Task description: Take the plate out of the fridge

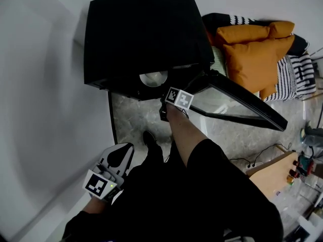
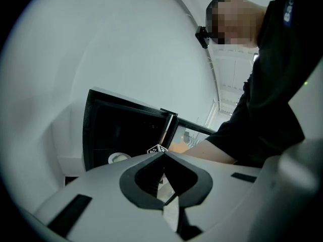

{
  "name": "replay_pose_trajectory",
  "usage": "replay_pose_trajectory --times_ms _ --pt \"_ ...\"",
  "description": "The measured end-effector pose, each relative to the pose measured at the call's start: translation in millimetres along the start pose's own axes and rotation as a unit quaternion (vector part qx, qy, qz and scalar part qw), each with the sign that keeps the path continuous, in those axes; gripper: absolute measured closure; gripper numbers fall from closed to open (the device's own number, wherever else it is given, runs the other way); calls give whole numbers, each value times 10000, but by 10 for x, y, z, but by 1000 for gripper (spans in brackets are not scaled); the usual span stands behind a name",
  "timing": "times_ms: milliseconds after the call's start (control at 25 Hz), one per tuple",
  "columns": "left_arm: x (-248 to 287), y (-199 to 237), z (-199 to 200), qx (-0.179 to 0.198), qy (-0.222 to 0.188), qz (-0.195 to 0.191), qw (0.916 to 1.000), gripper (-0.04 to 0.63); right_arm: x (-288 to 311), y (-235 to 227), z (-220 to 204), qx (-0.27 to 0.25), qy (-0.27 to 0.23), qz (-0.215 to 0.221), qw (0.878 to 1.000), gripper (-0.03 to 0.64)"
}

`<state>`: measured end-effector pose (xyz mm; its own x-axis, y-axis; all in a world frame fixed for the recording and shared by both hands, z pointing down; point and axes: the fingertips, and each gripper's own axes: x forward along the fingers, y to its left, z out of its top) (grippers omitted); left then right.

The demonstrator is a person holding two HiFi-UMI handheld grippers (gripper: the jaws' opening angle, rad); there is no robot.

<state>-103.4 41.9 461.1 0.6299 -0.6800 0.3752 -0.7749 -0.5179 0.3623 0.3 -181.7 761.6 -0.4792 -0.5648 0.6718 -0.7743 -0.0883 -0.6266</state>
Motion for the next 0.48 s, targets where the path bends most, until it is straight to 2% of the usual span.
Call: replay_pose_trajectory --times_ms 280,480 --pt "-16 10 -137 -156 130 -66 9998 589 172 -53 -28 1412 -133 178 9897 460" --pt "-70 91 -183 -249 152 -34 9996 589 237 -103 -39 1644 -189 235 9859 460"
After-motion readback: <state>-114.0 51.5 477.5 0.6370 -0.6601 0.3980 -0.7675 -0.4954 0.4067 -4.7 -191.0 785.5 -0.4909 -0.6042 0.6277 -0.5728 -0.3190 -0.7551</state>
